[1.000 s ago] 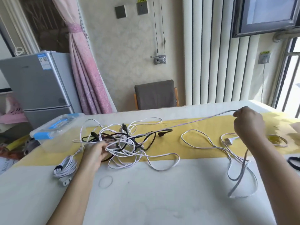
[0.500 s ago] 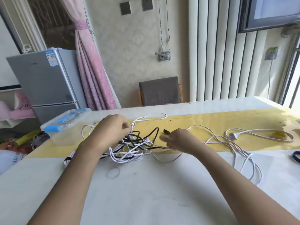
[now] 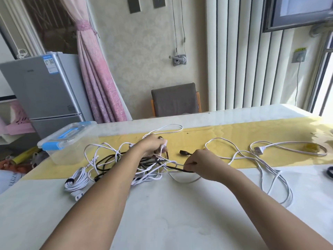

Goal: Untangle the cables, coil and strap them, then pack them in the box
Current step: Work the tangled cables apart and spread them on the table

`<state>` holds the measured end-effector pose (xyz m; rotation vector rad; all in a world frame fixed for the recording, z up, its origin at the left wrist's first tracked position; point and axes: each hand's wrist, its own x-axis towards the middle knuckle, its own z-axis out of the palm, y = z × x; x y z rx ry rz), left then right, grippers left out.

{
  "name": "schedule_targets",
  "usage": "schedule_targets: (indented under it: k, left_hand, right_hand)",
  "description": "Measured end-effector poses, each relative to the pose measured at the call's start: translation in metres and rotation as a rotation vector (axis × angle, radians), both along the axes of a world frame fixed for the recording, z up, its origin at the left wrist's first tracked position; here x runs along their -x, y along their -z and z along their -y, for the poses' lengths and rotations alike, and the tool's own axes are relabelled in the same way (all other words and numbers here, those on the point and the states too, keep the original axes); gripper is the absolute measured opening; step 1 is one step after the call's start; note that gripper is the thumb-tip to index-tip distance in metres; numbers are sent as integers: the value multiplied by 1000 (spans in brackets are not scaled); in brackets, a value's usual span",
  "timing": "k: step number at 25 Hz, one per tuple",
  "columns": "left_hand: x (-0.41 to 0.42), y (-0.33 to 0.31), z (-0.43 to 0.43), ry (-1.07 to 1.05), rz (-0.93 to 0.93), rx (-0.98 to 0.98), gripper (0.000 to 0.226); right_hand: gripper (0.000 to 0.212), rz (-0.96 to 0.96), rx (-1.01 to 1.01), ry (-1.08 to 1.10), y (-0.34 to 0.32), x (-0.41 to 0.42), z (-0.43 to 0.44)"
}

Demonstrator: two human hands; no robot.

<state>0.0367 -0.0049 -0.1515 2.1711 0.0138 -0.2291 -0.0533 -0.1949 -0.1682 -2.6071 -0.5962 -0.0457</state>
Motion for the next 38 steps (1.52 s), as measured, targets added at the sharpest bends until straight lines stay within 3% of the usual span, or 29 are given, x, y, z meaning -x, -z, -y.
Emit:
schedule_targets:
  k: [2, 4, 7, 10, 13, 19, 23, 26, 29, 31, 33, 36, 38]
  left_hand:
    - [-4, -18, -3, -161, 66, 455, 25]
    - [-7, -28, -7, -153, 123, 552, 21]
    - [1, -21, -6, 32, 63, 340, 23]
    - [11, -10, -6, 352, -33, -149, 15]
    - [20, -5, -5, 480, -60, -391, 34]
    - [27, 7, -6, 379, 76, -228, 18]
    - [28, 5, -4, 346, 202, -321, 15]
    - [28, 6, 0, 353, 302, -433, 8]
    - [30, 6, 2, 290, 322, -406, 27]
    - [32, 6, 7, 221, 345, -390, 37]
    - [33, 6, 12, 157, 330, -329, 39]
    - [28, 6, 10, 123, 189, -115, 36]
    - [28, 8, 9, 142, 159, -26, 36]
  right_hand:
    - [41, 27, -69, 154, -4, -6, 13]
    - [35, 65, -145, 269, -7, -13, 27]
    - [22, 36, -64, 366, -7, -17, 40]
    - [20, 3, 51, 419, -1, -19, 43]
    - [19, 14, 110, 446, 4, -23, 44]
    - [14, 56, 120, 447, 8, -23, 40]
    - [27, 42, 125, 438, 11, -23, 37]
    - [20, 46, 94, 407, 9, -22, 32]
    - [44, 179, -92, 337, 6, -13, 16]
    - [35, 292, -326, 242, 5, -4, -3]
    - [15, 233, -401, 200, 8, -1, -19]
    - [42, 80, -284, 309, 19, -7, -27]
    - [43, 103, -217, 406, 20, -9, -28]
